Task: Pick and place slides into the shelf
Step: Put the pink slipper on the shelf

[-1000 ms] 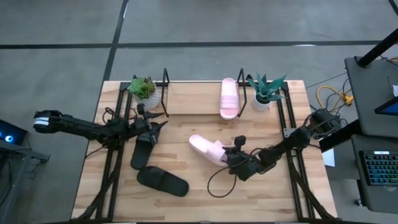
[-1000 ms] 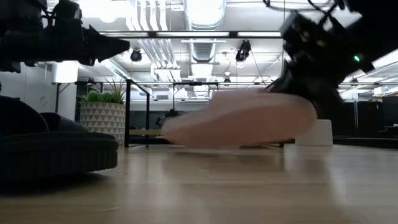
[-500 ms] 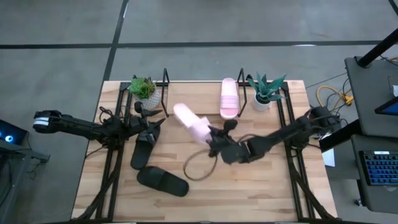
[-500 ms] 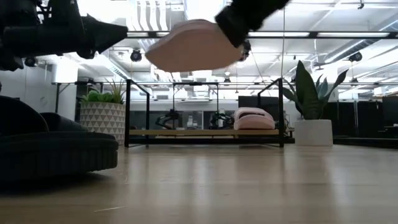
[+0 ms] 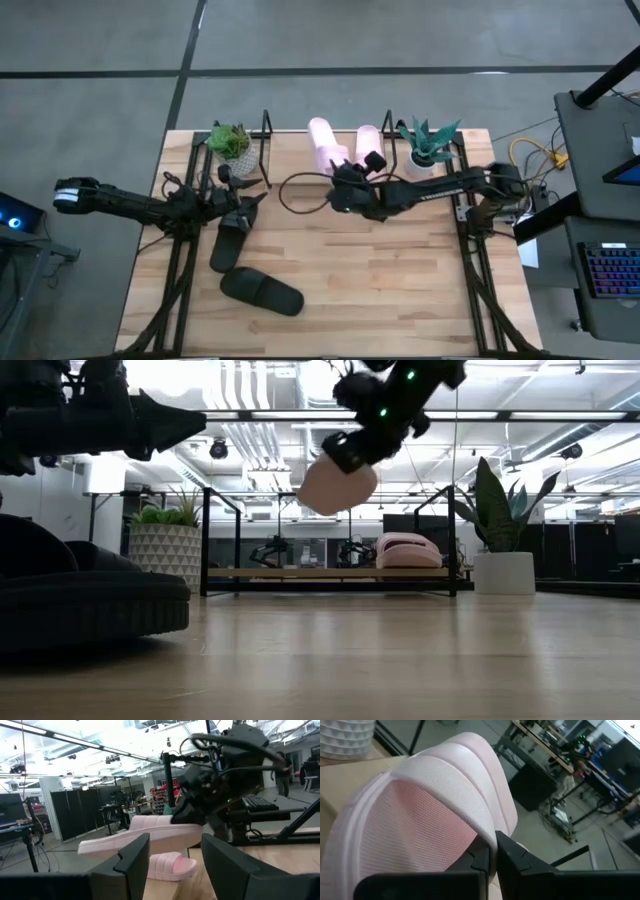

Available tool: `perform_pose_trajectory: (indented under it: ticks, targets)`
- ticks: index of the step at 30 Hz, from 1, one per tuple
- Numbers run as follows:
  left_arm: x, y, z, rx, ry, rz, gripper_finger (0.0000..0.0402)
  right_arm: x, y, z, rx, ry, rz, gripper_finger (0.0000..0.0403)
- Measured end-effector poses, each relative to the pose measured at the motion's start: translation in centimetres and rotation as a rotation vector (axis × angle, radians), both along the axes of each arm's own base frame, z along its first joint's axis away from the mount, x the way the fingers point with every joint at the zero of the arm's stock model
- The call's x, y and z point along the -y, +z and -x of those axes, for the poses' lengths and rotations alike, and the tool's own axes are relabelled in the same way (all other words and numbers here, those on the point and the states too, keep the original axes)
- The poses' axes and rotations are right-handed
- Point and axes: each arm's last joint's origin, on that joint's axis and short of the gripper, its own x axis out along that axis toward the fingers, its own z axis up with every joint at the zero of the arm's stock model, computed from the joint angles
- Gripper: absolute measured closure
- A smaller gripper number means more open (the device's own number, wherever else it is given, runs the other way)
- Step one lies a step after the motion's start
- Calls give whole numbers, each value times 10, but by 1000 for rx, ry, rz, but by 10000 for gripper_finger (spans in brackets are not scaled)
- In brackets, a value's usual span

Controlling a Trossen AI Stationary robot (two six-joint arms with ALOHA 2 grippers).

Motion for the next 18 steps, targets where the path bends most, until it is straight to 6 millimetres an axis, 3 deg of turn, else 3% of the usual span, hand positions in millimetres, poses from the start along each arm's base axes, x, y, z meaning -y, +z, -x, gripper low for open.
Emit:
perform_pose_trajectory:
  ticks: [18]
  targets:
    - [0, 0, 0, -2, 4, 0, 237, 32, -67, -64, -355, -137, 102, 394]
